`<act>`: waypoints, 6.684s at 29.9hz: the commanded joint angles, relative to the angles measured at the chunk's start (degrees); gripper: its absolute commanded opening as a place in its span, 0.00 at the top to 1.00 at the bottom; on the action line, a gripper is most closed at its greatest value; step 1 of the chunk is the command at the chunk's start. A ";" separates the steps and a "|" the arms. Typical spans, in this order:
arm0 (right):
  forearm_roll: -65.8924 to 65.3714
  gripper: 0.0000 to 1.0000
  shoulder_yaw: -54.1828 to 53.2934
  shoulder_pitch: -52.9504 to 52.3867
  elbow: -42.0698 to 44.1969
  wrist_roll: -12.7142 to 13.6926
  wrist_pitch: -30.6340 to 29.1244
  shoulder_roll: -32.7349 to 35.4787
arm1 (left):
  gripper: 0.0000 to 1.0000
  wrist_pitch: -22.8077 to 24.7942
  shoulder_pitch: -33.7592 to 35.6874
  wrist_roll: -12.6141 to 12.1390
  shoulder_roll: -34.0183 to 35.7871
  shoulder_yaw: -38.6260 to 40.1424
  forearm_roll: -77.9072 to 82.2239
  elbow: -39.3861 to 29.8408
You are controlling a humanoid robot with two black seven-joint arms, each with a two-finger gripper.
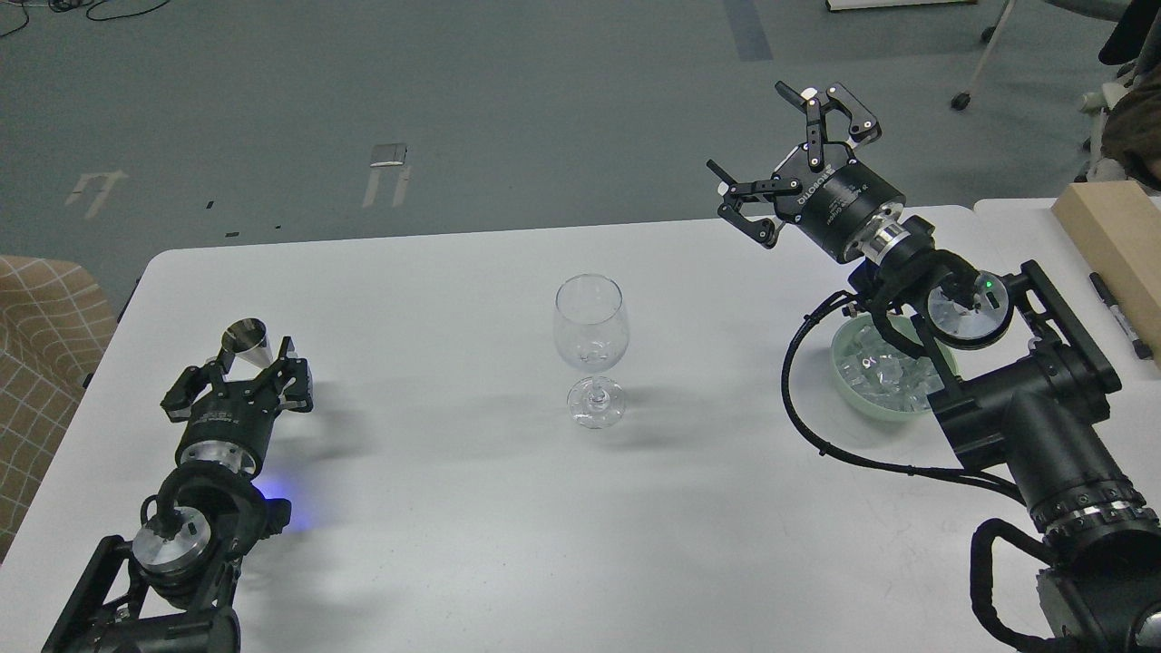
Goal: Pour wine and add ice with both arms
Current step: 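Lift the small metal cup upright with the left gripper, then raise the metal cup and move it toward the wine glass with the left gripper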
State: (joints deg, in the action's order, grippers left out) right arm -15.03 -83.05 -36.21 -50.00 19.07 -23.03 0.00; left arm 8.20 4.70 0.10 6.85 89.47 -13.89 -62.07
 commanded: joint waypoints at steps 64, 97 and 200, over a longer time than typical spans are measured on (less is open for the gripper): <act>0.00 0.00 0.00 -0.26 0.08 0.00 0.09 0.00 | 0.96 7.88 -0.57 6.23 0.09 0.97 -0.09 -2.35; 0.00 0.00 0.00 0.35 -0.01 0.00 0.00 0.00 | 1.00 15.53 -2.68 7.90 -0.17 -4.74 6.50 -4.90; 0.09 0.00 0.09 1.85 0.17 0.00 0.09 0.00 | 1.00 12.10 -4.43 7.99 -6.59 -19.42 20.74 -18.35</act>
State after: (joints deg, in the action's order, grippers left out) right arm -14.96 -82.97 -34.33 -49.94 19.07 -22.94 0.00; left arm 20.45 0.29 8.10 0.33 70.04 6.86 -80.35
